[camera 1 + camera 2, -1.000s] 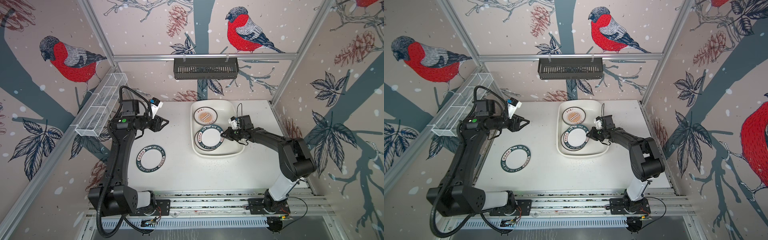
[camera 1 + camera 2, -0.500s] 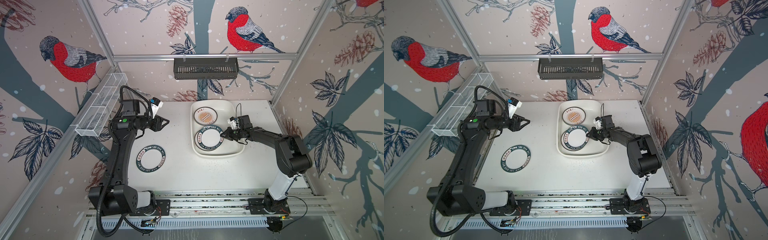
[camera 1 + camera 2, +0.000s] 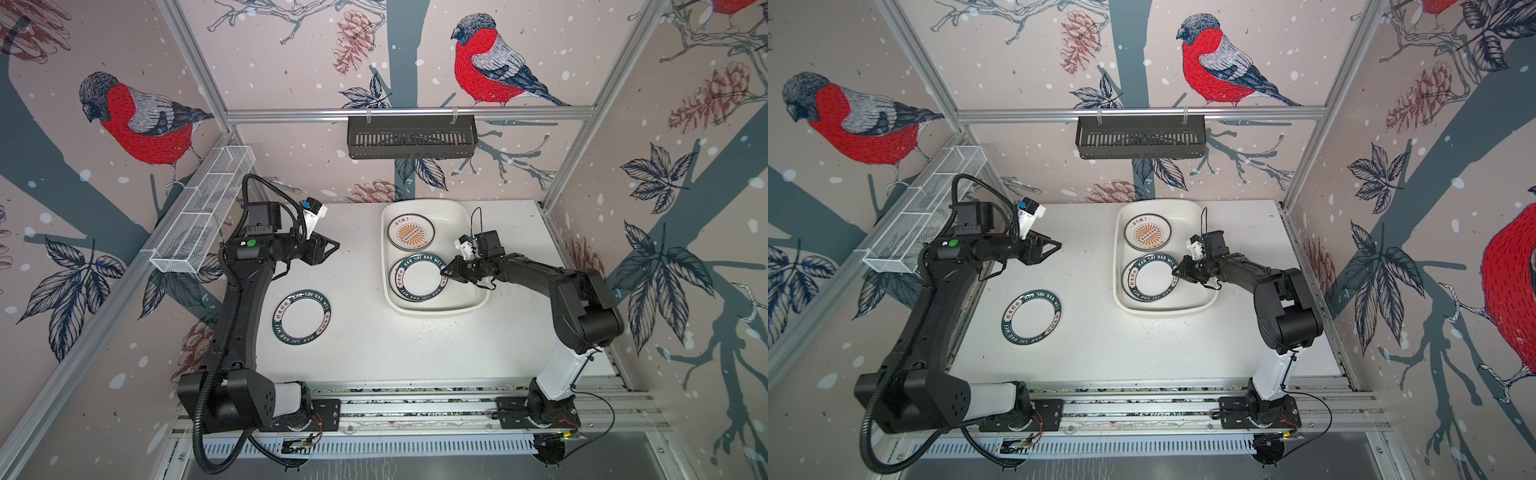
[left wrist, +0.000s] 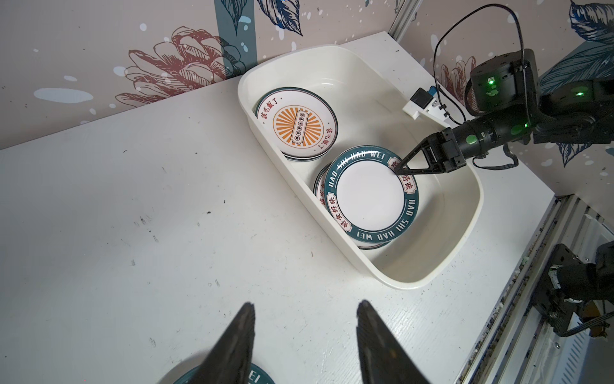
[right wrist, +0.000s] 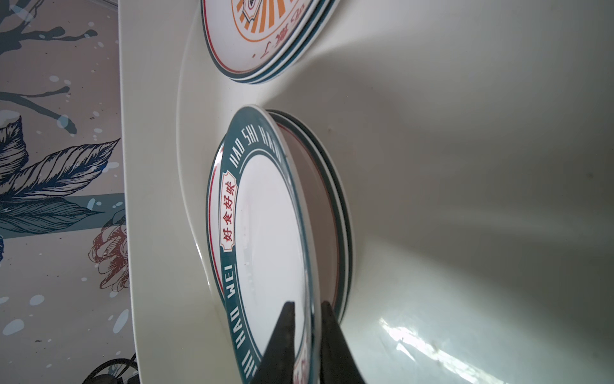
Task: Place the plates into the plastic bin on the countertop
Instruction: 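Settle the green-rimmed plate flat on the stack, right gripper at its edge, then lower the left gripper to the last green-rimmed plate's near edge while the right gripper releases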
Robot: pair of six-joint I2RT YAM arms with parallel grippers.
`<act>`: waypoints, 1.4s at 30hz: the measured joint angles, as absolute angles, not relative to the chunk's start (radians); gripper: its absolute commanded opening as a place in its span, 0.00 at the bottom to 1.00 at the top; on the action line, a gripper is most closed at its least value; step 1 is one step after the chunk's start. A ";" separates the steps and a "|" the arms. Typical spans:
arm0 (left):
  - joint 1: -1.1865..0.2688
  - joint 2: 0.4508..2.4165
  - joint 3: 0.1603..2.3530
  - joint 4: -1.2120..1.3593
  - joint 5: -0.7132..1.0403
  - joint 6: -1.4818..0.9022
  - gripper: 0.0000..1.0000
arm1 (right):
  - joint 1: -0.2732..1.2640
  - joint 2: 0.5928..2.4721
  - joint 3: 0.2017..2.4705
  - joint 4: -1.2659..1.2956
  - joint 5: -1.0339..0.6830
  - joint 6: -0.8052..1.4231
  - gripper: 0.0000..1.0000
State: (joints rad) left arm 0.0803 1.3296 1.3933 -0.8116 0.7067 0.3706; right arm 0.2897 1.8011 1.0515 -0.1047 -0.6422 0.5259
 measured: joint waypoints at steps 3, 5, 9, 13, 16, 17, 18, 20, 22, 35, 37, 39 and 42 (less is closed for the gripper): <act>0.080 1.328 1.386 -0.805 0.707 0.371 0.50 | 0.289 1.797 1.044 -0.108 -0.638 0.524 0.19; 0.080 1.328 1.381 -0.803 0.707 0.373 0.50 | 0.289 1.795 1.040 -0.113 -0.634 0.524 0.19; 0.080 1.328 1.372 -0.802 0.707 0.374 0.51 | 0.289 1.791 1.039 -0.129 -0.622 0.523 0.21; 0.080 1.324 1.361 -0.799 0.707 0.374 0.50 | 0.289 1.791 1.039 -0.133 -0.608 0.520 0.21; 0.080 1.320 1.357 -0.798 0.707 0.374 0.51 | 0.289 1.791 1.039 -0.134 -0.600 0.519 0.21; 0.080 1.319 1.356 -0.798 0.706 0.374 0.51 | 0.289 1.791 1.039 -0.134 -0.598 0.519 0.21; 0.080 1.317 1.354 -0.798 0.706 0.374 0.51 | 0.289 1.791 1.039 -0.134 -0.598 0.517 0.21; 0.080 1.317 1.353 -0.798 0.706 0.376 0.52 | 0.289 1.791 1.039 -0.134 -0.598 0.517 0.21; 0.080 1.316 1.349 -0.798 0.706 0.382 0.55 | 0.289 1.790 1.040 -0.136 -0.598 0.517 0.21; 0.083 1.203 1.182 -0.804 0.471 0.564 0.91 | 0.290 1.684 1.077 -0.202 -0.561 0.501 0.24; 0.095 1.165 1.128 -0.814 0.400 0.620 0.92 | 0.293 1.634 1.079 -0.209 -0.546 0.499 0.24; 0.114 1.134 1.082 -0.824 0.340 0.680 0.93 | 0.294 1.584 1.074 -0.210 -0.538 0.499 0.25; 0.136 1.103 1.019 -0.850 0.265 0.772 0.93 | 0.299 1.500 1.045 -0.206 -0.527 0.504 0.25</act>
